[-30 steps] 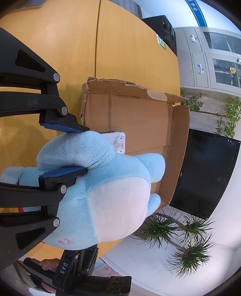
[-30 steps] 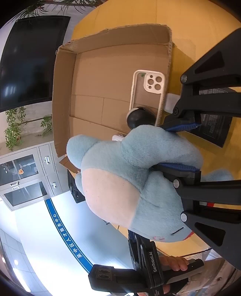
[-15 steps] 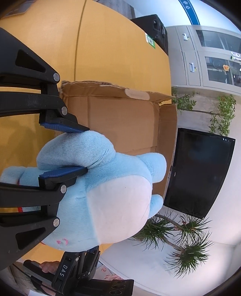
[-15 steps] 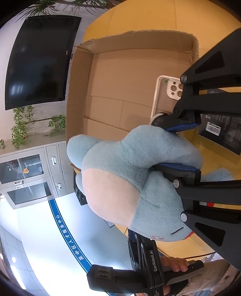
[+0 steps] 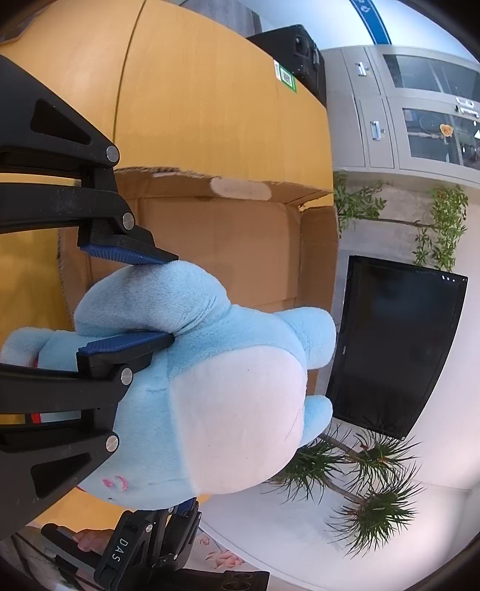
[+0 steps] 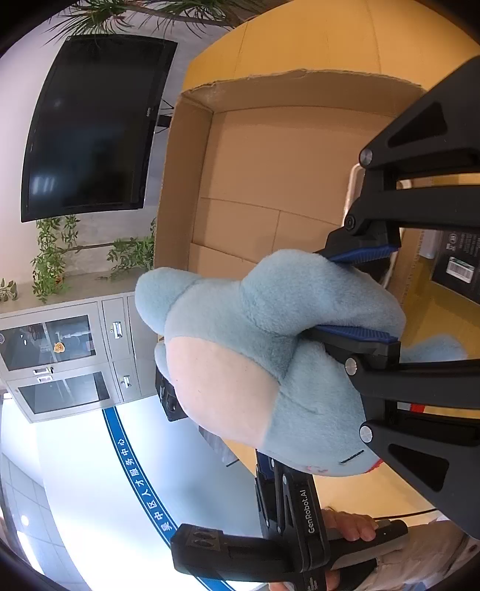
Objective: Organize objects
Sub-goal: 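Lift the plush toy with both grippers and carry it into the box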
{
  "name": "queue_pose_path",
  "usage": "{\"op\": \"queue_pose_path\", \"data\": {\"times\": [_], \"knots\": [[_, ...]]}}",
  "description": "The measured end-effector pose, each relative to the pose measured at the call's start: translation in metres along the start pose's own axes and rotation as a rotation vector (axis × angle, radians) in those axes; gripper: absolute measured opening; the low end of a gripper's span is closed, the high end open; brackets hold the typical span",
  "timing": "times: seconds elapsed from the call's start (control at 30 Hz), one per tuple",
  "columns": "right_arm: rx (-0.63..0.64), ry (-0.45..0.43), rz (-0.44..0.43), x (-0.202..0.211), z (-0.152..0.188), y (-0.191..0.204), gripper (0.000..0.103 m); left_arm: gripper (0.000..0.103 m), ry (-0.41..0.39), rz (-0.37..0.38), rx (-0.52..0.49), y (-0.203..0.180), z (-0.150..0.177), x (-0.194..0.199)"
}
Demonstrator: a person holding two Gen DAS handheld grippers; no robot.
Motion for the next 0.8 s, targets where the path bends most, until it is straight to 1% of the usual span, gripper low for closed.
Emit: {"op": "queue_pose_path", "data": {"times": [0.27, 0.43, 0.63, 0.8], "knots": [[0.005, -0.011, 0.02, -0.016, -0.02, 0.0, 0.028, 0.031, -0.003, -0.01, 0.012, 0.016, -0.023, -0.013], [0.006, -0.008, 0.027, -0.028, -0.034, -0.001, 0.028, 0.031, -0.005, -0.001, 0.027, 0.03, -0.035, -0.023], [0.004, 0.002, 0.039, -0.042, -0.042, 0.001, 0.028, 0.031, 0.004, -0.01, 0.046, 0.041, -0.042, -0.036], [0.001, 0.015, 0.041, -0.054, -0.044, 0.001, 0.028, 0.031, 0.015, -0.025, 0.058, 0.047, -0.041, -0.047]]}}
Point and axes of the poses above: each gripper's, at about its wrist camera, not at the fingertips, and x roughly against the way its jaws point, y to its left, z to its underside, the point moved 2 cm from there along -x, roughly the way its jaws point, and after that the axes turned 10 degrees about y, right-handed, at the moved point
